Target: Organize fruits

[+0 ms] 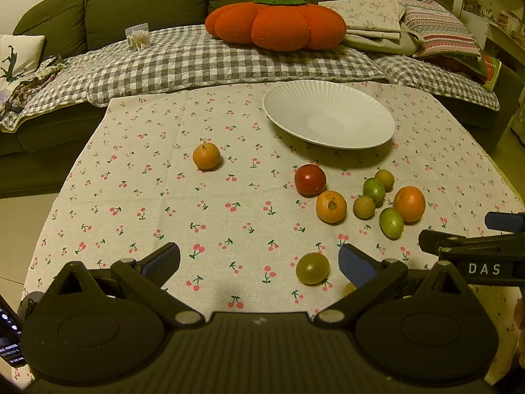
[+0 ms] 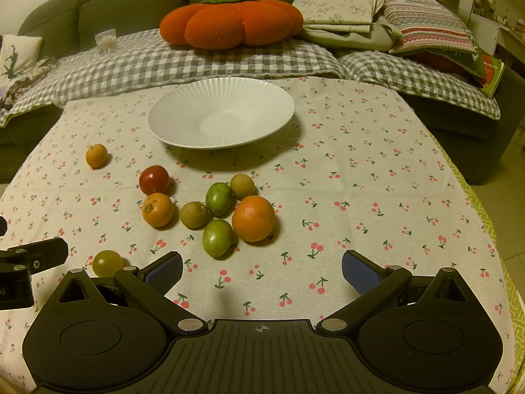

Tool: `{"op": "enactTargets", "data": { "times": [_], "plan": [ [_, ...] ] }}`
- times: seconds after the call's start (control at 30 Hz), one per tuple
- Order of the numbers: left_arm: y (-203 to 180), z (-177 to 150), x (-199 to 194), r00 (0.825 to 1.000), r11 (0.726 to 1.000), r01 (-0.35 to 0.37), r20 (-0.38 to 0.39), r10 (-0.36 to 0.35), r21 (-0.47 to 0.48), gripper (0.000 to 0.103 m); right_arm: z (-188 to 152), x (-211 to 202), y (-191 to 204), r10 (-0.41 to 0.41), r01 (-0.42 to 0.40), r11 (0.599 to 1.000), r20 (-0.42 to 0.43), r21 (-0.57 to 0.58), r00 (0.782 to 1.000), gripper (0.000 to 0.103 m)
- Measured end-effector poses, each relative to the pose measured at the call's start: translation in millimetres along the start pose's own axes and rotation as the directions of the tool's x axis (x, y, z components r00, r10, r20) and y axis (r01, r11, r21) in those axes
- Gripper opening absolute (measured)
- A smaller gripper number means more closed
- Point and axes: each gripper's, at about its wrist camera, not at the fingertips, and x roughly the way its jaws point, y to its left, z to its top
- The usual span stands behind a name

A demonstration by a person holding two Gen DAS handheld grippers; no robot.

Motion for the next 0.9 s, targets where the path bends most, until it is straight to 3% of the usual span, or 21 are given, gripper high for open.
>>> {"op": "enactTargets", "data": {
  "times": [0.9],
  "plan": [
    [-0.1,-0.5,0.2,1.0,1.0,0.0,-0.001,0.0,0.0,0.102,-0.5,1.0,-1.9,-0.001,0.001,1.0,-0.001,0.004,1.0,0.103]
  ]
}}
